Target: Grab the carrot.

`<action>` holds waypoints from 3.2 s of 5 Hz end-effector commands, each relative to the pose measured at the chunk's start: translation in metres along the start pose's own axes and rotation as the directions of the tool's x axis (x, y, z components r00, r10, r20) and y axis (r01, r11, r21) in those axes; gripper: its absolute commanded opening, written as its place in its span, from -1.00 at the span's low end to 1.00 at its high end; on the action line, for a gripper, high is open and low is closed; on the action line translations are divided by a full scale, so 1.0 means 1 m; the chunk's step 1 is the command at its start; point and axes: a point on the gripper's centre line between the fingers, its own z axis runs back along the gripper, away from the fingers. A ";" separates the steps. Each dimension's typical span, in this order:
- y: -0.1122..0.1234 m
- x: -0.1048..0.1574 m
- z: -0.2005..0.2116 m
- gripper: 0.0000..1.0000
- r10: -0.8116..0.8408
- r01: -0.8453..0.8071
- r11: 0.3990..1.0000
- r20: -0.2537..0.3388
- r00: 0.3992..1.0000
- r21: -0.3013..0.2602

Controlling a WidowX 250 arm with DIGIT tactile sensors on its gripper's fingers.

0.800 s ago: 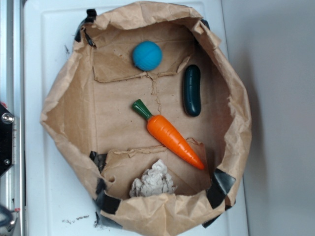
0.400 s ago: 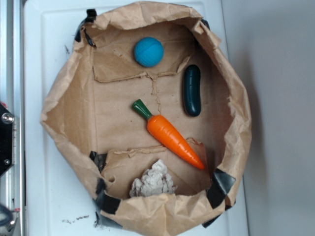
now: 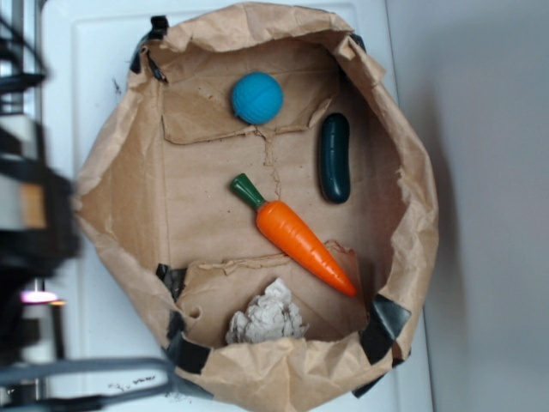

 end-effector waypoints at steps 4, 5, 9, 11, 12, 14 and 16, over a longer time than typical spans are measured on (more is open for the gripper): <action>0.020 0.063 -0.013 1.00 -0.164 0.164 0.986 0.070 0.984 -0.008; 0.032 0.054 -0.032 1.00 -0.207 0.207 0.978 0.035 0.978 0.002; 0.004 0.105 -0.124 1.00 -0.343 0.344 0.939 0.074 0.936 0.000; -0.001 0.112 -0.177 1.00 -0.353 0.351 0.935 0.024 0.935 0.055; 0.001 0.117 -0.194 1.00 -0.332 0.329 0.940 0.013 0.943 0.092; 0.007 0.121 -0.172 -1.00 -0.291 0.288 0.956 0.049 0.956 0.063; 0.015 0.110 -0.071 -1.00 -0.190 0.202 0.976 0.134 0.973 -0.081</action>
